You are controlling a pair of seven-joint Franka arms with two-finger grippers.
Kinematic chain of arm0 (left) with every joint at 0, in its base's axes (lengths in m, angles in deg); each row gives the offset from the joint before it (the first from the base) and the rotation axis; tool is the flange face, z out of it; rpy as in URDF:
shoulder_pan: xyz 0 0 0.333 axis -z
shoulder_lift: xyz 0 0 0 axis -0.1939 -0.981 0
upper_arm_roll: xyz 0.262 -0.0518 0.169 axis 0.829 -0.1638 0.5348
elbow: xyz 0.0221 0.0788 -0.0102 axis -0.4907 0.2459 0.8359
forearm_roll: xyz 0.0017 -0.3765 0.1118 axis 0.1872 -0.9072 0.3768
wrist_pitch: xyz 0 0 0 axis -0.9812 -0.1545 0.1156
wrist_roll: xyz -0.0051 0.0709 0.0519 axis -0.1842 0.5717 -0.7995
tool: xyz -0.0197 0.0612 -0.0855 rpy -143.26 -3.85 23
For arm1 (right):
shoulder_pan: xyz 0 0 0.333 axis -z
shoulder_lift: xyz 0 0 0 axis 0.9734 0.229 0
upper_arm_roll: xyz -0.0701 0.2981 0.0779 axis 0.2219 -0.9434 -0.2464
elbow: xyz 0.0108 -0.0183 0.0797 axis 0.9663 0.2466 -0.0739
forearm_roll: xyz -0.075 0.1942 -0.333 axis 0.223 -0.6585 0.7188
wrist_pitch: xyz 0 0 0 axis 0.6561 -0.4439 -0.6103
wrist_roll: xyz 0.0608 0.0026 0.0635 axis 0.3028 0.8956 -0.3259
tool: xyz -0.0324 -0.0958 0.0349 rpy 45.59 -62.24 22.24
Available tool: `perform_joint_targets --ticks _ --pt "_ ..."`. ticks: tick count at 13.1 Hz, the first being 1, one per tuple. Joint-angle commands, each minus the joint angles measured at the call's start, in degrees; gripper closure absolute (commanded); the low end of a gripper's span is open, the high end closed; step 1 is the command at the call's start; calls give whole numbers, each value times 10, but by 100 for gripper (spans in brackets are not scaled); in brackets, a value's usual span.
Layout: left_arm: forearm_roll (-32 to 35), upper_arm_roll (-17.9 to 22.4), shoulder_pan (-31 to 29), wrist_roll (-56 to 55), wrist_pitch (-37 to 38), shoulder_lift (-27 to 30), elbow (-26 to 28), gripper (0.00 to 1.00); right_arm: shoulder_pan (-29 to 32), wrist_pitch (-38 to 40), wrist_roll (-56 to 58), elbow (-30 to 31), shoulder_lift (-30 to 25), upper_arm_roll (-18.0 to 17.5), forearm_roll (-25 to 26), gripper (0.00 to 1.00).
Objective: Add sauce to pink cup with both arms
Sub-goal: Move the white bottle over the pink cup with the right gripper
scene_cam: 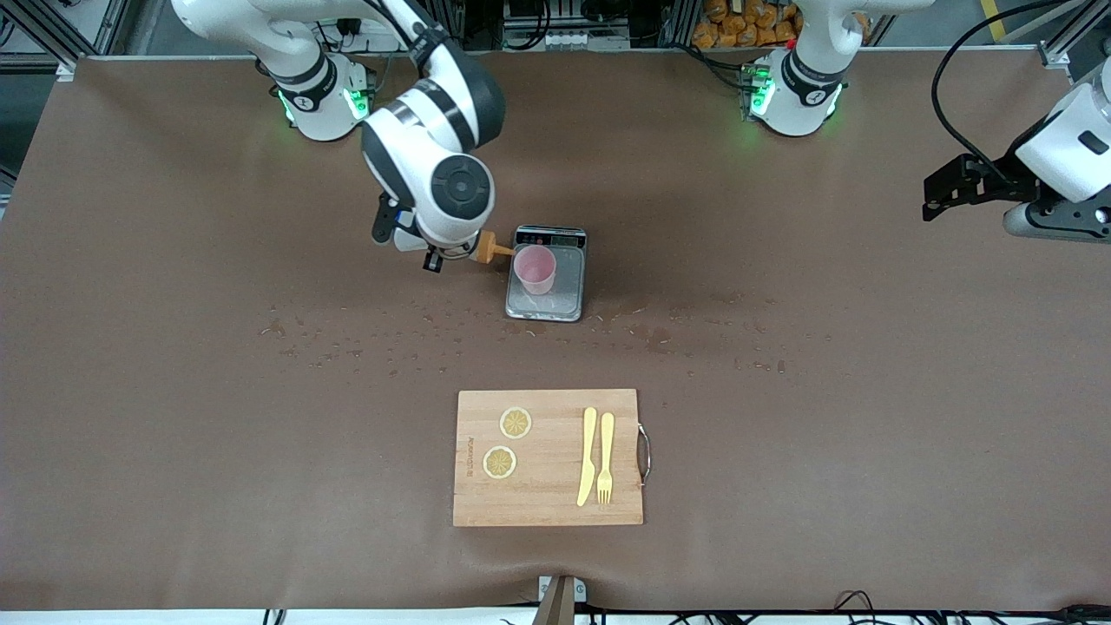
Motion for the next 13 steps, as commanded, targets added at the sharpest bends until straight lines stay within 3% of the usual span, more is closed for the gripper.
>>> perform_joint_targets --ticks 1,4,5,7,12,13 --pt "-9 -3 4 -1 13 5 -8 0 -26 56 -33 -69 61 5 46 68" --pt "-8 -3 2 -2 18 5 -5 0 -39 124 -34 -126 112 5 75 70" --pt "-8 -1 0 1 25 5 -5 0 -39 134 -31 -137 118 6 76 77" --pt "-6 2 0 -1 25 3 -5 0 -39 157 -29 -159 137 5 84 81" --pt "-4 2 0 0 21 -3 -5 0 -34 176 -6 -188 137 5 79 81" --pt "-6 1 0 -1 20 -3 -7 0 -35 183 2 -193 137 5 79 92"
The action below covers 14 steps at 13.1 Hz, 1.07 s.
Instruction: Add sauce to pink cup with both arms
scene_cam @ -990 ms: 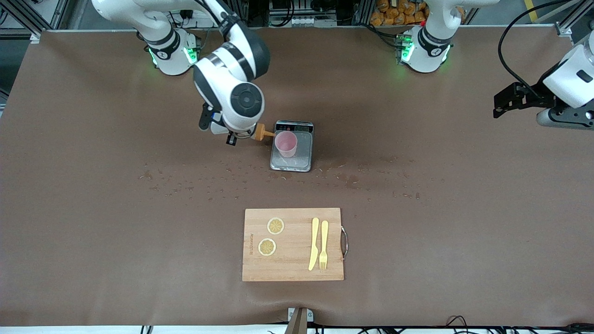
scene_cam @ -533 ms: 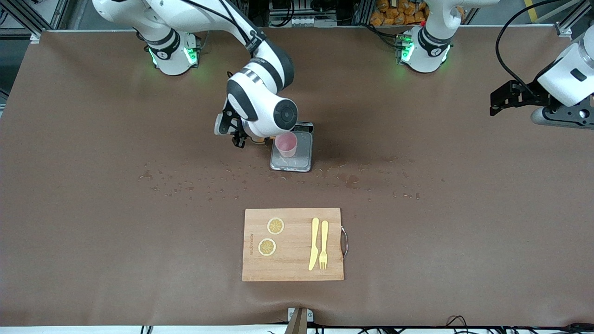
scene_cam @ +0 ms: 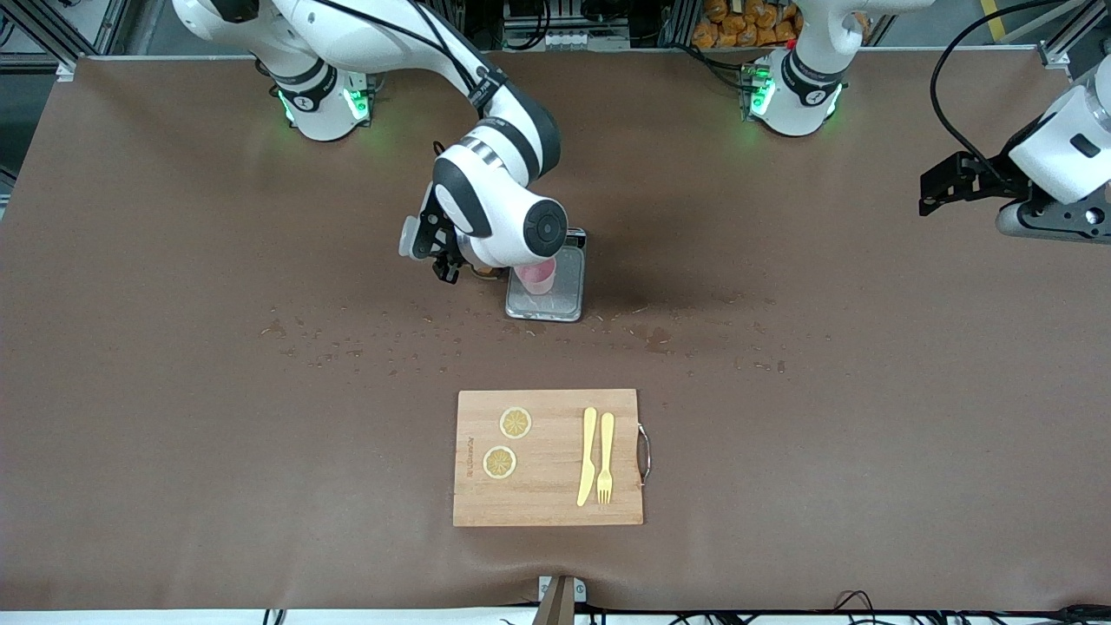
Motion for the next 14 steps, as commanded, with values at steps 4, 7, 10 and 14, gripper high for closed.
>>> perform_joint_targets --ticks 4,7,10,14 --pt "-6 -2 0 -1 6 1 -4 0 -13 34 30 -32 18 3 12 100" --pt "-5 -2 0 -1 5 1 -4 0 -17 41 34 -45 24 3 12 100" --pt "-5 -2 0 -1 5 1 -4 0 -17 40 34 -45 26 3 12 100" --pt "-5 -2 0 -1 5 1 -4 0 -11 40 41 -45 25 2 7 100"
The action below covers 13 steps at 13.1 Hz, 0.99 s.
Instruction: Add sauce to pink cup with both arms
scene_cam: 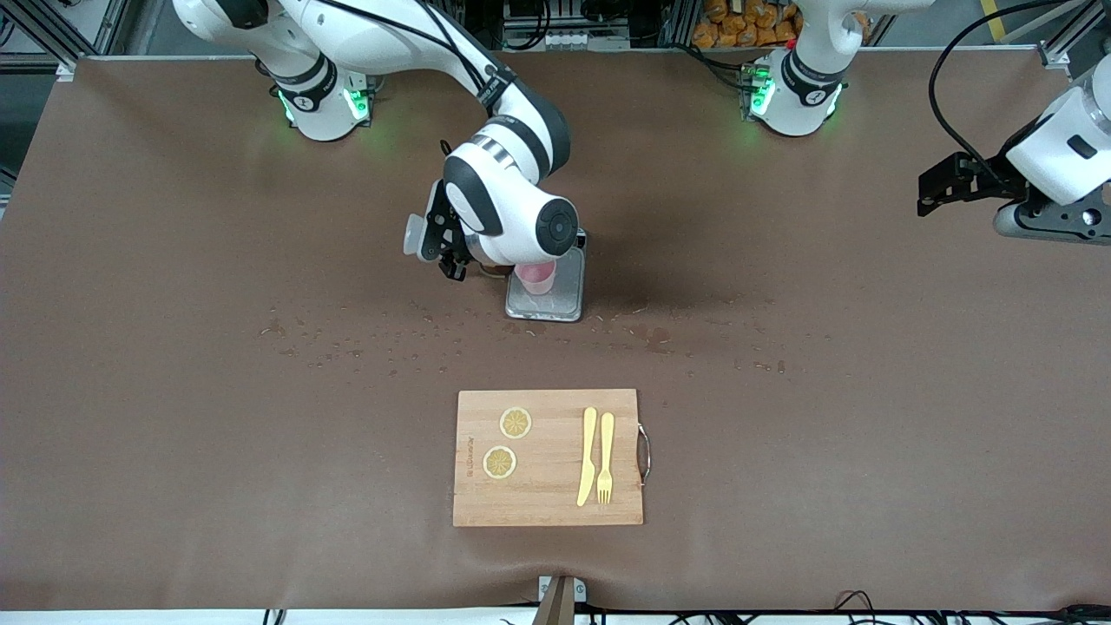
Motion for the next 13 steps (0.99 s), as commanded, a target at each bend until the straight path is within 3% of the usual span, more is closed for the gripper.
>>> perform_joint_targets --ticks 1,3,5,9,13 --pt "-4 0 0 0 5 1 -3 0 3 15 17 -22 -1 2 -6 100" --pt "-4 0 0 -1 6 1 -3 0 39 -11 27 -15 -18 1 -50 100" --pt "-4 0 0 0 5 1 -4 0 60 -44 56 38 -67 1 -54 100" --pt "-4 0 0 -1 6 1 -3 0 147 -87 184 129 -177 0 -136 100" --pt "-5 -1 2 -1 7 2 -4 0 171 -103 209 136 -197 0 -180 100"
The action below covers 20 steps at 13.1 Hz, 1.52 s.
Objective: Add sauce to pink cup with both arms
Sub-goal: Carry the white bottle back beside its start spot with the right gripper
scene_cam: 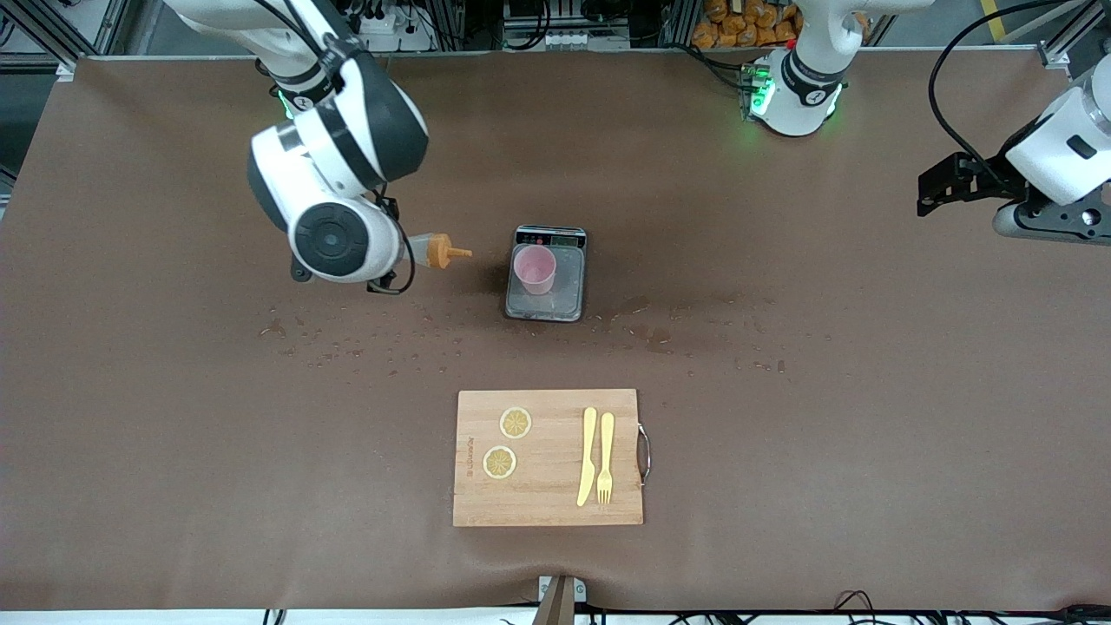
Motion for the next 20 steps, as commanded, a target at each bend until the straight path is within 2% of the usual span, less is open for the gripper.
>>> perform_joint_targets --ticks 1,9,12,15,16,20 --pt "-5 -2 3 -1 7 2 -5 0 18 -22 13 26 -30 -8 -42 100" --pt "-5 -1 2 -1 7 2 -5 0 151 -5 229 26 -66 -7 -152 100" --pt "-4 -2 3 -1 6 2 -5 0 234 -6 369 26 -54 -5 -220 100" --pt "-5 -1 2 -1 6 2 -5 0 274 -6 453 27 -32 -5 -226 100" --pt "-4 -1 2 -1 6 1 -5 0 304 -5 491 27 -18 -6 -229 100" --pt "-5 -2 1 -1 6 2 -5 0 377 -2 623 25 33 -5 -299 100"
